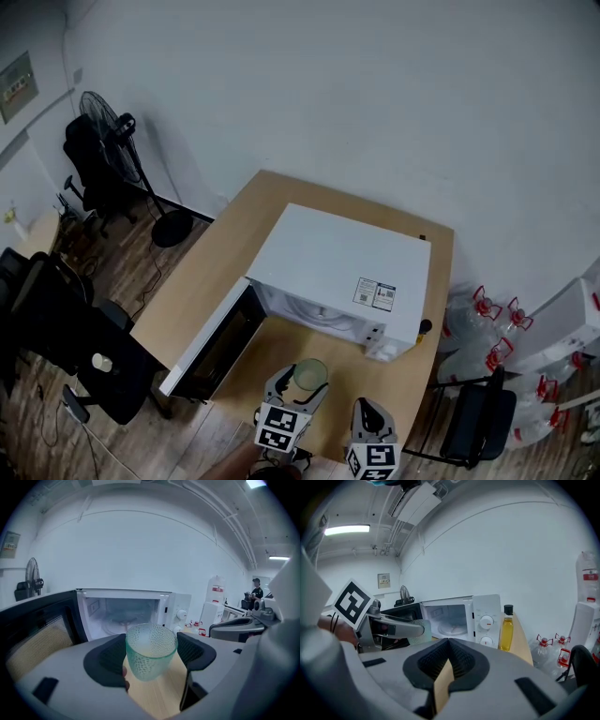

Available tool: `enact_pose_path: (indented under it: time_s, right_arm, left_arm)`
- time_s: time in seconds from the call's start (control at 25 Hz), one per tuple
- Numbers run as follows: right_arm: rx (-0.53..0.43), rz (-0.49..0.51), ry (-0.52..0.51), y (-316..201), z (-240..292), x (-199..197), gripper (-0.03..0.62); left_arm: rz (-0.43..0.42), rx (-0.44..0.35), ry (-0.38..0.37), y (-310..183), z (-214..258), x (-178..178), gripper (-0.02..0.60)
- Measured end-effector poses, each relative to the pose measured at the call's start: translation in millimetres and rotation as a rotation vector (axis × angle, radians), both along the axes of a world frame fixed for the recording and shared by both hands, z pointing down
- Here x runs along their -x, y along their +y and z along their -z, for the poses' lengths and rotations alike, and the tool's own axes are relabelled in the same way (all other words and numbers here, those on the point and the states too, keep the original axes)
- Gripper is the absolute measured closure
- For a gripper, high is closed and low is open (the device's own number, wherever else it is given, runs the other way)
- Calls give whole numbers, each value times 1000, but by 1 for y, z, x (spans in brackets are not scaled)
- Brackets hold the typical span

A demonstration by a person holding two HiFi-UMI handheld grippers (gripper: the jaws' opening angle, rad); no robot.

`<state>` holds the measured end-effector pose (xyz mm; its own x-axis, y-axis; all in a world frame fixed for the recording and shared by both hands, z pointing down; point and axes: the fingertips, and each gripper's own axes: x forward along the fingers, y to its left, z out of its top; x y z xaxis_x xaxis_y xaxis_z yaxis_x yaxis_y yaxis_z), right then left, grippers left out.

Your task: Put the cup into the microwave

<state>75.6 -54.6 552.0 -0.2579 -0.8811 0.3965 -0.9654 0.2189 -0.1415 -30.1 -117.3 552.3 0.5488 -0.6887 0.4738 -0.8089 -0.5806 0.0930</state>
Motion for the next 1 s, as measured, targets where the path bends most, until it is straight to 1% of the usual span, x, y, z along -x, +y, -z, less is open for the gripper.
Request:
enact_pose_path:
  time_s: [0.32,0.64,0.8,1.0]
  right_arm:
    - [-48,27,18,-31,10,16,577]
    - [-94,43,38,-61,26,24,577]
    - [-92,41,33,-70,24,24,577]
    - [-62,47,28,-80,21,27,577]
  left_arm:
    - [27,-35,16,-26,11,16,225]
    - [41,-69,28,-58,16,19,225]
    - [42,-80,27,-72,15,15,225]
    - [41,-86,24,-90,12,12,225]
